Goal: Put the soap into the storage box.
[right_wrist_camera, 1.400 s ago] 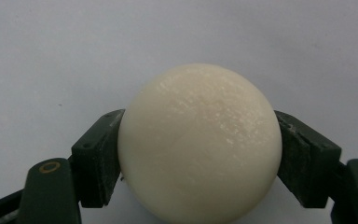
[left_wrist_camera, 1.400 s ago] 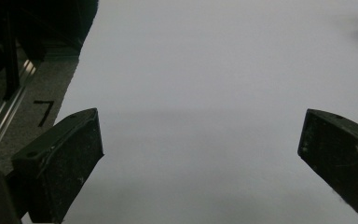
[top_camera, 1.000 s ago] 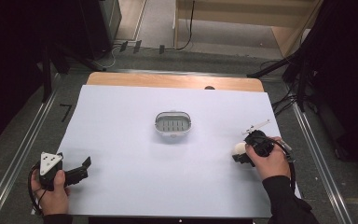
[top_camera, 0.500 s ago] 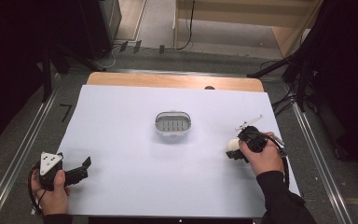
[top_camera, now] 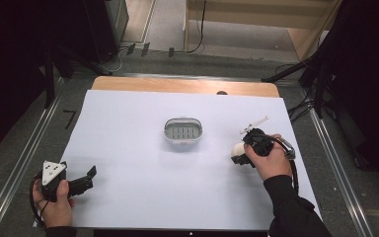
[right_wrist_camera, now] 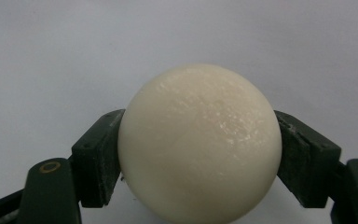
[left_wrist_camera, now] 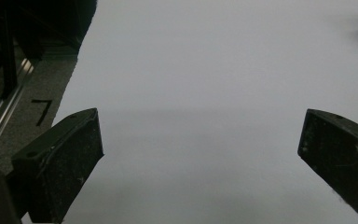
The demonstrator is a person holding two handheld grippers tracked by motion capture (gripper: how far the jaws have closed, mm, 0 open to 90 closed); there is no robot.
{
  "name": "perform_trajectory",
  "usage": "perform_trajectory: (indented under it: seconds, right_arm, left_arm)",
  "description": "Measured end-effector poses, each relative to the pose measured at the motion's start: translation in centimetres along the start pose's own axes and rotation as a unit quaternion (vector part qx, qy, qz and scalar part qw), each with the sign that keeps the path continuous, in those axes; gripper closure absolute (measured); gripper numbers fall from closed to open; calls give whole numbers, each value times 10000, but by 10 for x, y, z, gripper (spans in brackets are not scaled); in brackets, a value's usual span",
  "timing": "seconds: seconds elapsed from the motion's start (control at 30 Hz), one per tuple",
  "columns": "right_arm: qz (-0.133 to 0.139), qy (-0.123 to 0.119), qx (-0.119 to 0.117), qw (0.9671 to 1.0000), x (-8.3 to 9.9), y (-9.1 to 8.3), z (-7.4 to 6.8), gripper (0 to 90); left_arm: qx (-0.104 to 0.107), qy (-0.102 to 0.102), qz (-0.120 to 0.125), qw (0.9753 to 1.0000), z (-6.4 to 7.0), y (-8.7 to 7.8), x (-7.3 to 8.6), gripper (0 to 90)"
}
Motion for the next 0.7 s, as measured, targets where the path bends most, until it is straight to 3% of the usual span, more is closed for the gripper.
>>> perform_trajectory:
  seconds: [0.7]
  right_arm:
    - [103, -229, -132, 9996, -34, 1, -19, 249]
  left_arm:
    - [12, -6, -4, 10000, 0, 0, 0, 2]
Point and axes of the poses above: each handheld gripper's, and its own axes: y roughly forward along the jaws, x roughly out of its underside, z roughly to its right, the point moved 5 cm from there along y, roughly forward along the jaws, and after that the axes turned 8 degrees about x, right-handed, at the moved point
